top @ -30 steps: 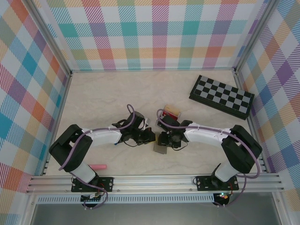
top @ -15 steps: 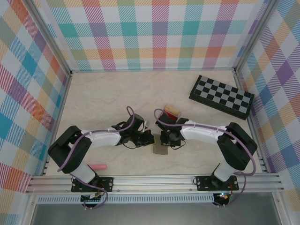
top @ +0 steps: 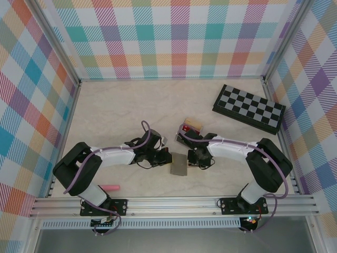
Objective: Put the credit cards into the card holder
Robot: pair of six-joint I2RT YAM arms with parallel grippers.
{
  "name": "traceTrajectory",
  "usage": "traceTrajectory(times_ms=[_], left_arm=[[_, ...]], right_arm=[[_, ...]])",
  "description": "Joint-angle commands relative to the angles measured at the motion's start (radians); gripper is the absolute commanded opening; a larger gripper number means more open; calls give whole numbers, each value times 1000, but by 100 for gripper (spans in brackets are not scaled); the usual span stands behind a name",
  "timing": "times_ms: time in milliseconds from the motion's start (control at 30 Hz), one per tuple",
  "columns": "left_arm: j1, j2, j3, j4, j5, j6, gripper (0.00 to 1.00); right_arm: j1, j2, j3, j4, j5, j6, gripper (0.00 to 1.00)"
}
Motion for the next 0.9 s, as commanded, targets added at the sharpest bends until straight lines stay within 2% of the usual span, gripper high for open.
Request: traceTrajectory(times_ms=[0,167,233,300,400,567,733,800,867], left_arm=[[-1,-4,8,-40,-22,15,0],[0,-12,26,-92,-59,35,7],[0,-14,40,-133,-81,44,17],[-1,-21,48,-170,-109,50,26],[-1,-41,54,-213,-145,53,38],[-2,-78,75,-251,-173,56,48],[-2,-125,117,-297,-245,41,56],[-2,-129,141,-334,-264,36,58],[0,-119,175,-357,-285,34,59]], right_arm=[[-7,-12,2,13,-50,-19,28],[-6,-29,-9,43,-95,-21,28],[-8,-38,-10,41,-96,-21,22],[-10,-38,3,6,-68,-27,23],[-11,-19,36,-92,39,-41,24],[-22,13,12,-65,8,-67,27],[-35,-85,28,-69,28,-70,36],[-82,-162,30,-56,22,-88,42],[-176,-235,29,-28,-37,-123,50]])
